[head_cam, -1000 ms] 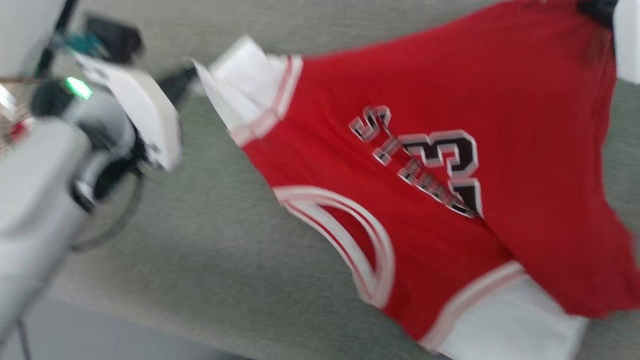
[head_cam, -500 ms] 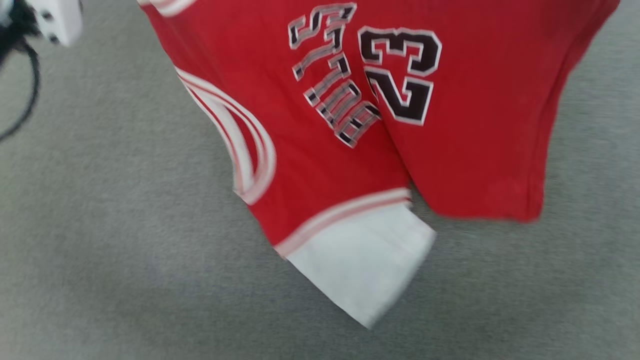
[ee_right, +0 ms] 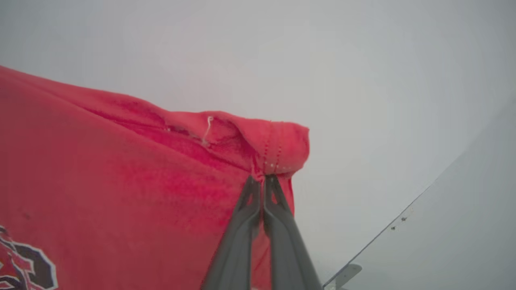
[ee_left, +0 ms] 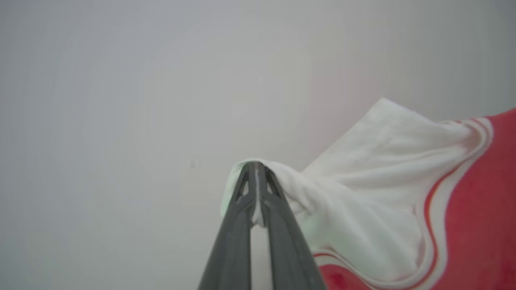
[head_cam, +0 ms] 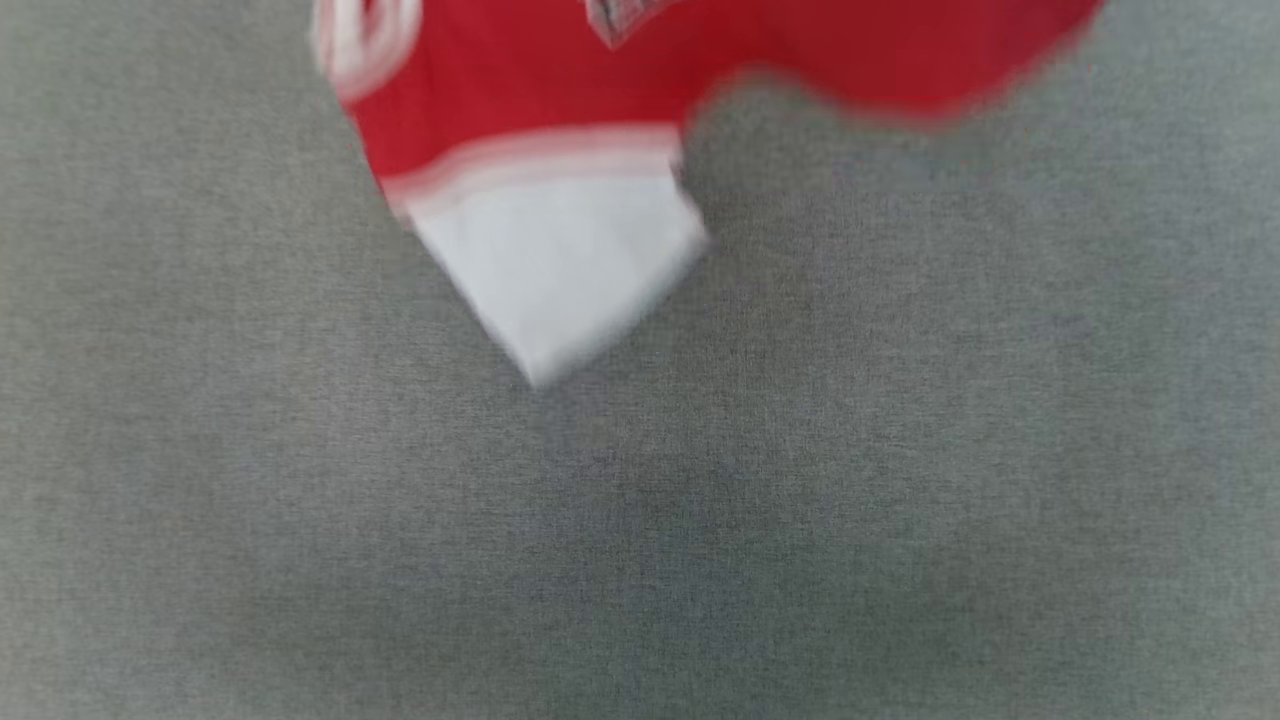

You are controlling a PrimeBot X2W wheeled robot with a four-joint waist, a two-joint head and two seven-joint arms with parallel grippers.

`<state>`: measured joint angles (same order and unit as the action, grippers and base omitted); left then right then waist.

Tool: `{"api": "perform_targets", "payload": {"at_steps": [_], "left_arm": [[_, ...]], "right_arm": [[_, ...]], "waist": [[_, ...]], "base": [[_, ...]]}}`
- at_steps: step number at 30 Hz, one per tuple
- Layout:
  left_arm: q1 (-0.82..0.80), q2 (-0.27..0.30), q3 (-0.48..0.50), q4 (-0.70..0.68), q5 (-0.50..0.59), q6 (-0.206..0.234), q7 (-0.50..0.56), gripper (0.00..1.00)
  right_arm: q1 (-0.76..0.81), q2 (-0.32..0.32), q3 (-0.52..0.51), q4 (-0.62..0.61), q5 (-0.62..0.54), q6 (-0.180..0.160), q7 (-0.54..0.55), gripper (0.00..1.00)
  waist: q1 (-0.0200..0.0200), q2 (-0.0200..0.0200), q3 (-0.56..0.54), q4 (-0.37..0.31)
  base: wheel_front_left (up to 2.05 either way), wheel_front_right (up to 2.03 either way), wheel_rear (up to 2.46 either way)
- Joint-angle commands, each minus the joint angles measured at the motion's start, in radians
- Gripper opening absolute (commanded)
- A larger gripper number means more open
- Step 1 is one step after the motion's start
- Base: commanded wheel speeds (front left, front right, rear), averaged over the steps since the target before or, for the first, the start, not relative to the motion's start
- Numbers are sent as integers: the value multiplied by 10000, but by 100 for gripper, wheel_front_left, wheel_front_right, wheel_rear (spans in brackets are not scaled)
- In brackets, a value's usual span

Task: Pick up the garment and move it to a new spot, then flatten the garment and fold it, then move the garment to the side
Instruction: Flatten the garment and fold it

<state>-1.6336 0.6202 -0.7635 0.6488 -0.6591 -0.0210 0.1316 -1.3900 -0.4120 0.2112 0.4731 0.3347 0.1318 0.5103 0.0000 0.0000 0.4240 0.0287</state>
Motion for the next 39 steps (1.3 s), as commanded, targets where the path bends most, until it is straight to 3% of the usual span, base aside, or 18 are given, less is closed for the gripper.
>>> {"api": "perform_targets", "payload": {"at_steps": [1,6,8,13,18,21,28,31,35,39], "left_arm": [[-480,-20,145,226,342,195,-760,0],[-1660,-583,398,1110,1183,542,-3661,0],[-1749,-673,487,1090,1495,492,-3924,0],[-513,-537,829,600,1718,-342,-3966,0],[1183,-436,261,1182,1308,-928,-3695,0],[2305,-444,-155,1154,605,-1056,-2863,0],[4839,-20,-773,-300,-1474,-1081,-616,0],[5571,184,-948,-872,-1888,-1078,1,0],[6915,603,-1058,-2317,-2622,-559,1025,0],[8262,1153,-1162,-4105,-3220,259,1748,0]], "right_arm": [[-366,116,-191,315,-534,-22,-745,0],[-1295,757,-1074,1562,-2708,-22,-3888,0],[-1422,889,-1244,1956,-3359,-22,-4584,0],[-1041,1247,-1287,3027,-3654,-22,-4930,0],[156,1316,-1091,3660,-2983,-24,-4218,0],[1089,1295,-913,3611,-2362,-24,-3678,0],[3565,1105,-568,2250,-526,-21,-1994,0],[4323,861,-437,1496,-141,-21,-1409,0],[6009,388,-394,-407,679,-21,-186,0],[7718,-53,-539,-2260,1191,-16,954,0]], "waist": [[0,0,204,-21],[0,0,400,150],[0,0,422,237],[0,0,371,397],[0,0,188,552],[0,0,113,657],[0,0,-20,839],[0,0,-41,881],[0,0,-99,971],[0,0,-225,1006]], "base": [[0,0,0],[0,0,0],[0,0,0],[0,0,0],[0,0,0],[0,0,0],[0,0,0],[0,0,0],[0,0,0],[0,0,0]]}}
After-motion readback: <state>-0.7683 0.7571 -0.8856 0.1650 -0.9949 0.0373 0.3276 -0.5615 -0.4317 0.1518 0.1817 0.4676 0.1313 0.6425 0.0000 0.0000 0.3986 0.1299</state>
